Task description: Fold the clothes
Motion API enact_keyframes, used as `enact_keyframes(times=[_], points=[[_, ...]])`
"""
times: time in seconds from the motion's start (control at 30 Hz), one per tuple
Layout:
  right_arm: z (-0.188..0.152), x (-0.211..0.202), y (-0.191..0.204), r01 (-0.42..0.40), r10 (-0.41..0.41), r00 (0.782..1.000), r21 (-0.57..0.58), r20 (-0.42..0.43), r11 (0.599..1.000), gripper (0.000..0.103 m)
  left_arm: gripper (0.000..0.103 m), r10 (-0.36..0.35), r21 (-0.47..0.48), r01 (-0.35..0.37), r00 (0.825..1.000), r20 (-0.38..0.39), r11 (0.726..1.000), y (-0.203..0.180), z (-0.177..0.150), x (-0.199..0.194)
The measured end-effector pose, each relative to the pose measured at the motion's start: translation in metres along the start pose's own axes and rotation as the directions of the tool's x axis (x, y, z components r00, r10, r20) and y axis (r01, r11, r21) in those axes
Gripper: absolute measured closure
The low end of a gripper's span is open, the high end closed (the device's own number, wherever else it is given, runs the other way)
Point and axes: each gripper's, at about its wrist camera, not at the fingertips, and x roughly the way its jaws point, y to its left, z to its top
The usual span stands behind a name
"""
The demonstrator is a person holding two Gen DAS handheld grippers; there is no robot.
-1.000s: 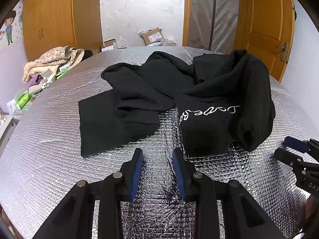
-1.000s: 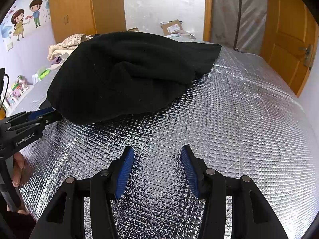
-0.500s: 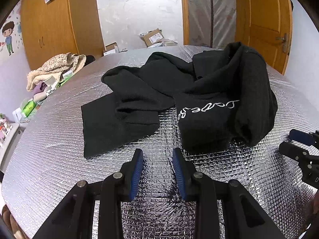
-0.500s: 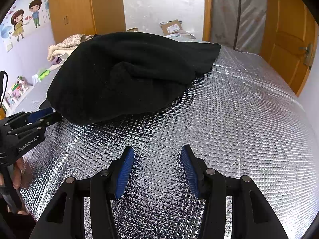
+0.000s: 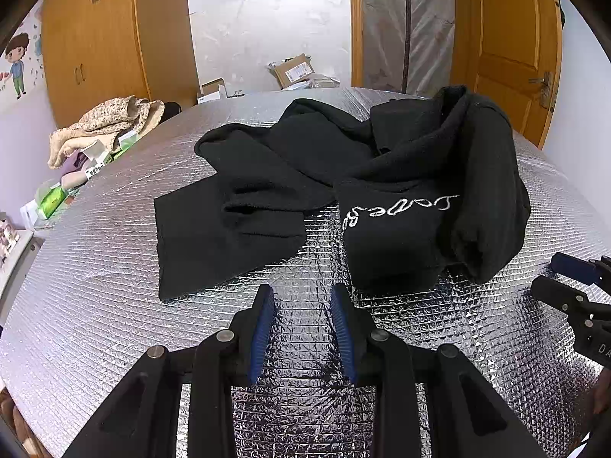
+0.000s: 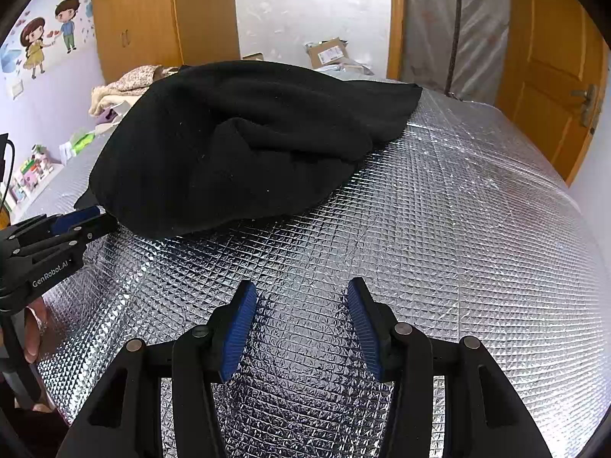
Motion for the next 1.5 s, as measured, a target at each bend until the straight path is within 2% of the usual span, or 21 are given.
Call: enact_keyframes(times=[0.17,0.4,1.17,1.5], points=[[0.0,0.0,0.002,0.005,-0.005,1.0,-0.005,-0.001,1.0,0.051,0.071,0.015,0.015,-0.015,1.0,0.001,1.0,-0.003,0.0,-0.001],[0.002,0.0,0.003,0.011,-0.011,1.0,-0.009,-0.003,1.0,0.05,0.071,-0.017,-0.014,0.017,1.0,-0.003,1.0,0.003,0.001,0.0],[0.004,0.003,0.004,0.016,-0.016,1.0,-0.021,-0.011,1.0,0.048,0.071,-0.049,-0.03,0.048,0.998,-0.024,0.998,0.009,0.009,0.006],[0.011,0.009,0.004,0.006,-0.007,0.999,-0.02,-0.034,1.0,0.044,0.071,-0.078,-0.023,0.078,0.996,-0.037,0.997,0.014,0.013,0.01]])
